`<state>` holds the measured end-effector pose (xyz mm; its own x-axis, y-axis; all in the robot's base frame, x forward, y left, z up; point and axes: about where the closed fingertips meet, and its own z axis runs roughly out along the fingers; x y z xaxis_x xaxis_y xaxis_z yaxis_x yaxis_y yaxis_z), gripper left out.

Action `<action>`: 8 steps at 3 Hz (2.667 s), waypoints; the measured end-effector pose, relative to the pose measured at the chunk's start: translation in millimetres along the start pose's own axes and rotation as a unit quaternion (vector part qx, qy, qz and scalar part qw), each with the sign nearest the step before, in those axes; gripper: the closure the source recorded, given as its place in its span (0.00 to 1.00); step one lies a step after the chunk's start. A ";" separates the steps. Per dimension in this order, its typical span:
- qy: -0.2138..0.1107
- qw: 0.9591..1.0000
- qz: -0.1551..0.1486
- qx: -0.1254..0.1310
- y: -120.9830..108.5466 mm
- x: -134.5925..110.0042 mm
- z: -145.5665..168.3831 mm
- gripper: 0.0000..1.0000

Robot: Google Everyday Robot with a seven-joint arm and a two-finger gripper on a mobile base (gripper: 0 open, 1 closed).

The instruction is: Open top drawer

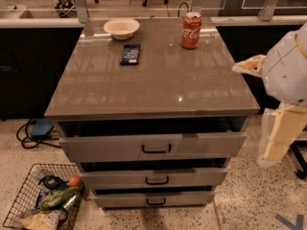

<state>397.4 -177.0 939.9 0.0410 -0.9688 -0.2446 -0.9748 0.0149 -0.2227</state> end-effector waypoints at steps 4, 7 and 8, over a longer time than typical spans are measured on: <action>0.008 0.997 -0.036 -0.062 38.3 -22.5 79.3 0.00; 0.082 0.989 -0.025 -0.123 65.4 -33.1 173.7 0.00; 0.097 0.986 -0.026 -0.132 69.3 -38.9 191.6 0.00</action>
Offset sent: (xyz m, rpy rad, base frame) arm -0.0286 0.0560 -0.1038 -0.1347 0.1495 0.1473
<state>370.4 -90.8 753.1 0.0736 -0.9961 -0.0479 -0.9968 -0.0750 0.0292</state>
